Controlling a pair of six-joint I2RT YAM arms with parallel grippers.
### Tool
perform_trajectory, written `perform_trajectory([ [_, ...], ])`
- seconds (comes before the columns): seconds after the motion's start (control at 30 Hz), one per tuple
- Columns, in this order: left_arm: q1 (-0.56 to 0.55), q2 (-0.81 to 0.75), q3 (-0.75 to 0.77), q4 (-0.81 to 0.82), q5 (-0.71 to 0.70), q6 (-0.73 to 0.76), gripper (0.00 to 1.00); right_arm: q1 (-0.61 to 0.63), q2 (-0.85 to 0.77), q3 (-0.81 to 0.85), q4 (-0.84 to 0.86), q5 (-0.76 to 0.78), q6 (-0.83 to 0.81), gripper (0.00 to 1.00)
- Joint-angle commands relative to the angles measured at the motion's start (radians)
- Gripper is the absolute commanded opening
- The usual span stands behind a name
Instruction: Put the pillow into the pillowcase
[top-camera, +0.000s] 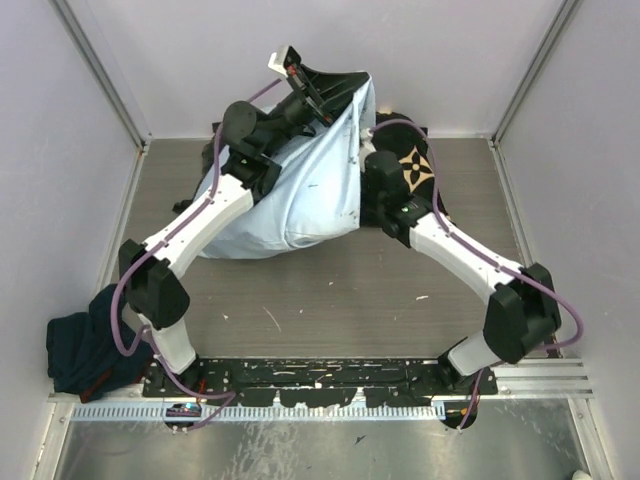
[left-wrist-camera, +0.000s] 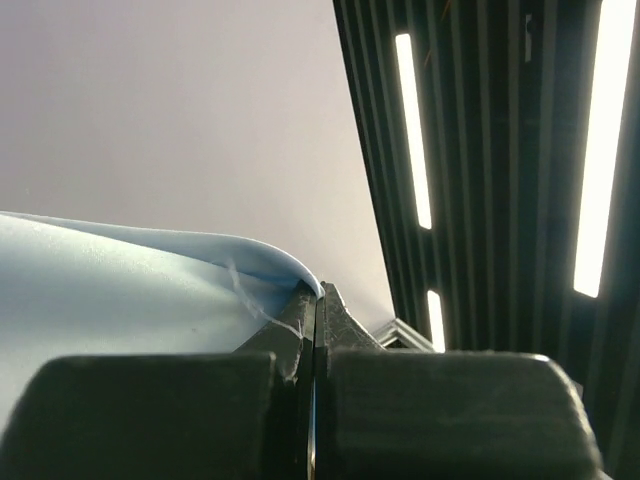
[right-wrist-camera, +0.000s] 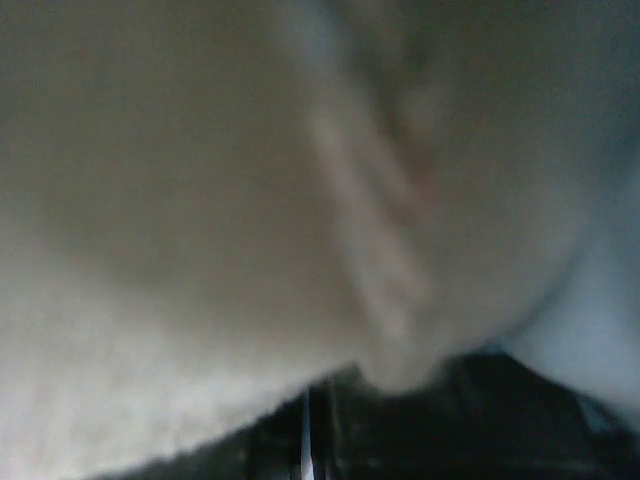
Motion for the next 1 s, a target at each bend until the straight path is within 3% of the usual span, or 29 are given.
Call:
perform_trajectory([
  [0.0,-0.024,-0.081,-0.069,-0.056,0.028,0.076,0.0,0.081,0.15,0.143,0.141,-0.157,0.048,0.01],
  [0.23,0.0,-0.153,-0.295,-0.04,-0.021,0.14,0.0,0.097,0.381,0.343,0.199,-0.251,0.095,0.01],
  [0.33,0.022,-0.159,-0.361,-0.016,-0.034,0.154,0.0,0.095,0.411,0.339,0.196,-0.241,0.092,0.01],
  [0.67,0.091,-0.042,-0.529,0.293,-0.055,-0.008,0.01,-0.014,0.034,-0.109,0.109,-0.012,-0.012,0.01],
  [0.97,0.093,0.07,-0.565,0.479,-0.054,-0.128,0.0,-0.229,-0.193,-0.173,-0.182,0.147,-0.169,0.0],
])
